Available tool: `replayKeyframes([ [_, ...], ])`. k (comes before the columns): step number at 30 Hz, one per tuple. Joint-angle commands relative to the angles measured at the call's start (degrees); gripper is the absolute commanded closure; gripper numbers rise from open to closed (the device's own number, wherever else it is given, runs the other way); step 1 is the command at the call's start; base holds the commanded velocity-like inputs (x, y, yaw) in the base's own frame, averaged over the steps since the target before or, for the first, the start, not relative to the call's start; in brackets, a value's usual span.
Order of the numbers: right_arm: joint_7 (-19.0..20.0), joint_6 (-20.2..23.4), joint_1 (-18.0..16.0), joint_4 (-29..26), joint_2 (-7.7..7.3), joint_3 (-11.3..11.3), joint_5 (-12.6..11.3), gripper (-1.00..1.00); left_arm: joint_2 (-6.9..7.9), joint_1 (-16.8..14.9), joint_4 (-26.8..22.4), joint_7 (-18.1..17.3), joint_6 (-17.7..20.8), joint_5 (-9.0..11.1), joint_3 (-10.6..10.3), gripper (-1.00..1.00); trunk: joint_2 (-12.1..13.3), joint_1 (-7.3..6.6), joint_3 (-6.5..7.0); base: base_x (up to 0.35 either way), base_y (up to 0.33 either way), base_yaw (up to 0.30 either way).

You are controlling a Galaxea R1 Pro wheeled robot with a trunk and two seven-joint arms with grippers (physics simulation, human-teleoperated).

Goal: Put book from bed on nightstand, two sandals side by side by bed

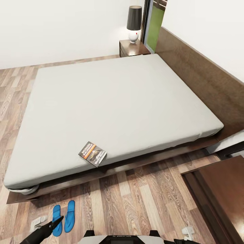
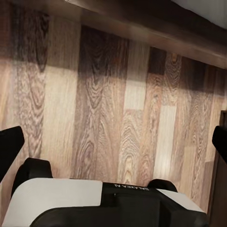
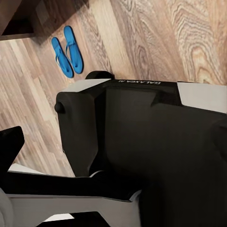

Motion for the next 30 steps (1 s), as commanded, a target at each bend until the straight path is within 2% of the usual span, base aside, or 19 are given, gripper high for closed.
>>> replayKeyframes([
  [1, 0.2, 0.5, 0.0, 0.0, -0.03, 0.2, -0.6, -1.00, -0.61, 0.0, 0.1, 0.1, -1.1, -0.3, 0.3, -1.00, 0.0, 0.01, -0.03, 0.000, 0.000, 0.000],
  [7, 0.1, 0.5, 0.0, 0.1, -0.06, 0.2, -0.6, -1.00, -2.77, 0.0, 0.1, 1.1, -2.0, -0.5, -0.4, -1.00, 1.6, -0.87, 0.69, 0.000, 0.000, 0.000],
  [15, -0.2, 0.5, 0.0, 0.1, -0.12, 0.0, -0.6, -1.00, -3.49, 0.0, 0.2, 1.2, -2.0, -0.5, -1.0, -1.00, 1.6, -0.87, 0.69, 0.000, 0.000, 0.000],
  [18, -3.0, 0.6, 0.0, -0.3, -0.02, -0.4, -0.6, -1.00, -3.59, 0.0, 0.2, 1.2, -2.0, -0.5, -1.0, -1.00, 1.6, -0.87, 0.69, 0.000, 0.000, 0.000],
  [20, -6.3, 1.0, 0.0, -0.6, 0.01, -0.4, -0.6, -1.00, -3.73, 0.0, 0.3, 1.2, -2.0, -0.5, -1.0, -1.00, 1.6, -0.87, 0.69, 0.000, 0.000, 0.000],
  [21, -9.3, 1.2, -0.1, -1.0, 0.03, -0.4, -0.8, -1.00, -3.78, 0.0, 0.3, 1.2, -2.0, -0.5, -1.0, -1.00, 1.6, -0.87, 0.69, 0.000, 0.000, 0.000],
  [22, -14.3, 1.4, -0.2, -1.9, 0.71, -0.4, -1.0, -1.00, -3.83, 0.0, 0.3, 1.2, -2.0, -0.5, -1.0, -1.00, 1.6, -0.87, 0.69, 0.000, 0.000, 0.000],
  [23, -17.8, 1.5, -0.2, -2.6, 2.12, -0.4, -1.0, -1.00, -3.85, 0.0, 0.3, 1.2, -2.0, -0.5, -1.0, -1.00, 1.6, -0.87, 0.69, 0.000, 0.000, 0.000],
  [24, -19.6, 1.6, -0.3, -2.9, 3.04, -0.3, -1.0, -1.00, -3.85, 0.0, 0.3, 1.2, -2.0, -0.5, -1.0, -1.00, 1.6, -0.87, 0.69, 0.000, 0.000, 0.000],
  [26, -25.9, 1.8, -0.5, -3.6, 7.50, -0.3, -1.1, -1.00, -3.87, 0.0, 0.3, 1.2, -2.0, -0.5, -1.0, -1.00, 1.6, -0.87, 0.69, 0.000, 0.000, 0.000],
  [27, -27.2, 2.0, -0.5, -3.7, 8.68, -0.3, -1.1, -1.00, -3.87, 0.0, 0.3, 1.2, -2.0, -0.5, -1.0, -1.00, 1.6, -0.87, 0.69, 0.000, 0.000, 0.000],
  [28, -32.2, 3.9, -0.6, -4.7, 13.98, -0.3, -1.1, -1.00, -3.87, 0.0, 0.3, 1.2, -2.0, -0.5, -1.0, -1.00, 1.6, -0.87, 0.69, 0.000, 0.000, 0.000],
  [30, -33.6, 5.8, -0.8, -6.5, 15.81, -0.3, -1.1, -1.00, -3.88, 0.0, 0.3, 1.2, -2.0, -0.5, -1.0, -1.00, 1.6, -0.87, 0.69, 0.000, 0.000, 0.000],
])
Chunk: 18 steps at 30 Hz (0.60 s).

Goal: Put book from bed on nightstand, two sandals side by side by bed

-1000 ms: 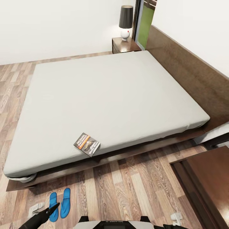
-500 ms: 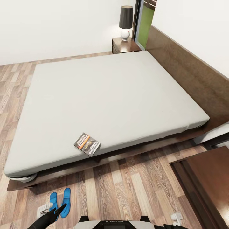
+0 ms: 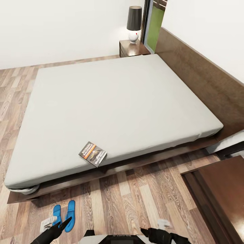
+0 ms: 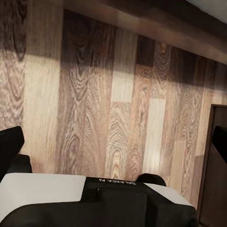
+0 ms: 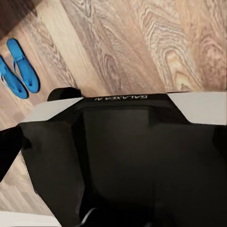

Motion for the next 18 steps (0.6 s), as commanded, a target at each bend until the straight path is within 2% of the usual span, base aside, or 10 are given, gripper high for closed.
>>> replayKeyframes([
  [1, -0.3, 1.3, -0.1, -0.9, 0.37, 0.1, -0.6, -1.00, -0.01, 0.0, 0.1, -0.2, -0.3, -0.4, 0.4, -1.00, 0.0, 0.01, -0.03, 0.000, 0.000, 0.000],
  [2, -0.6, 3.3, -0.4, -2.6, 0.93, 0.1, -0.6, -1.00, -0.01, 0.0, 0.1, -0.2, -0.3, -0.4, 0.4, -1.00, 0.0, 0.01, -0.03, 0.000, 0.000, 0.000],
  [5, 0.0, 14.6, -0.8, -12.6, 1.93, 0.2, -1.0, -1.00, -0.01, 0.0, 0.1, -0.3, -0.3, -0.4, 0.4, -1.00, 0.0, 0.01, -0.03, 0.000, 0.000, 0.000],
  [6, 0.5, 15.8, -0.8, -13.9, 2.03, 0.2, -1.2, -1.00, -0.01, 0.0, 0.1, -0.3, -0.3, -0.4, 0.4, -1.00, 0.0, 0.01, -0.03, 0.000, 0.000, 0.000],
  [7, 5.7, 19.8, -0.9, -18.4, 2.40, 0.3, -2.3, -1.00, -0.01, 0.0, 0.1, -0.3, -0.3, -0.4, 0.3, -1.00, 0.0, 0.01, -0.03, 0.000, 0.000, 0.000],
  [8, 7.8, 20.5, -0.9, -19.4, 2.42, 0.4, -2.8, -1.00, -0.01, 0.0, 0.1, -0.3, -0.3, -0.4, 0.3, -1.00, 0.0, 0.01, -0.03, 0.000, 0.000, 0.000],
  [9, 12.6, 21.6, -0.9, -21.1, 2.46, 0.4, -3.7, -1.00, -0.01, 0.0, 0.1, -0.4, -0.3, -0.4, 0.3, -1.00, 0.0, 0.01, -0.03, 0.000, 0.000, 0.000],
  [12, 22.4, 22.8, -0.9, -23.4, 2.52, 0.4, -5.5, -1.00, -0.01, 0.0, 0.1, -0.4, -0.3, -0.4, 0.4, -1.00, 0.0, 0.01, -0.03, 0.000, 0.000, 0.000],
  [14, 25.6, 23.2, -0.9, -24.0, 2.56, 0.3, -6.1, -1.00, -0.01, 0.0, 0.1, -0.4, -0.3, -0.4, 0.3, -1.00, 0.0, 0.01, -0.03, 0.000, 0.000, 0.000],
  [18, 27.5, 23.4, -0.9, -24.3, 2.60, 0.3, -6.4, -1.00, -0.01, 0.0, 0.1, -0.5, -0.2, -0.4, 0.4, -1.00, 0.0, 0.01, -0.03, 0.000, 0.000, 0.000],
])
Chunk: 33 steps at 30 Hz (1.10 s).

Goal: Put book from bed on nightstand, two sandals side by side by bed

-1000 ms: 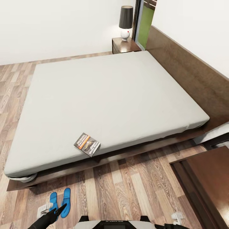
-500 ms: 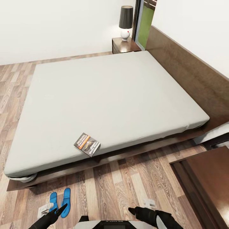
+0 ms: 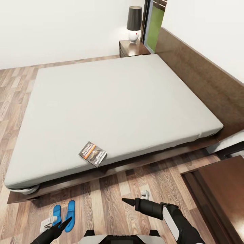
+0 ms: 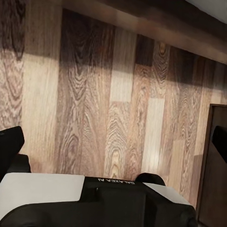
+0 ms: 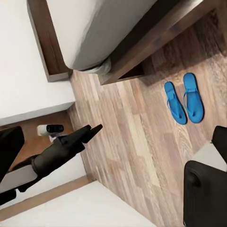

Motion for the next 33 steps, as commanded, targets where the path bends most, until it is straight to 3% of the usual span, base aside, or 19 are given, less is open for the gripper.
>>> replayKeyframes([
  [1, 0.1, 0.4, 0.0, 0.0, -0.01, 0.0, -0.4, -1.00, -0.01, 0.0, 0.1, -0.2, -0.3, -0.4, 0.4, -1.00, 0.0, 0.01, -0.03, 0.000, 0.000, 0.000],
  [10, 0.3, 0.4, 0.0, -0.1, -0.09, -0.2, -0.4, -1.00, -0.01, 0.0, 0.1, -0.2, -0.3, -0.4, 0.4, -1.00, 0.0, 0.01, -0.03, 0.000, 0.000, 0.055],
  [33, 0.3, 0.4, 0.0, -0.1, -0.11, -0.3, -0.4, -1.00, -0.01, 0.0, 0.1, -0.2, -0.3, -0.4, 0.4, -1.00, 0.0, 0.01, -0.03, 0.000, 0.000, 0.280],
])
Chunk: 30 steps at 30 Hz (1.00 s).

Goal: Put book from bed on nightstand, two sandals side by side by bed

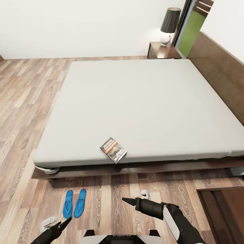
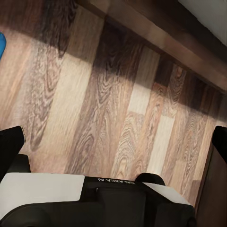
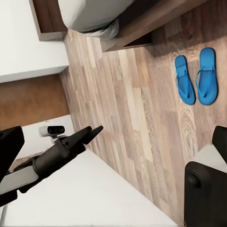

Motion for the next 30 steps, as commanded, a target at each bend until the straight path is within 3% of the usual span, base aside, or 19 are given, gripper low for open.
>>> replayKeyframes([
  [1, -0.1, 0.4, 0.0, 0.0, -0.02, 0.0, -0.4, -1.00, -0.01, -0.1, 0.1, -0.2, -0.3, -0.4, 0.4, -1.00, 0.0, 0.01, -0.03, 0.000, 0.000, 0.287],
  [24, 0.0, 0.4, 0.0, 0.0, -0.08, -0.1, -0.5, -1.00, -0.04, -0.1, 0.1, -0.3, -0.3, -0.4, 0.4, -1.00, 0.0, 0.01, -0.49, 0.000, 0.000, 0.286],
  [30, -0.2, 0.3, 0.0, -0.1, -0.08, -1.2, -0.5, -1.00, -0.09, -0.1, 0.1, -0.3, -0.3, -0.4, 0.4, -1.00, 0.0, 0.01, -0.57, 0.000, 0.000, 0.110],
])
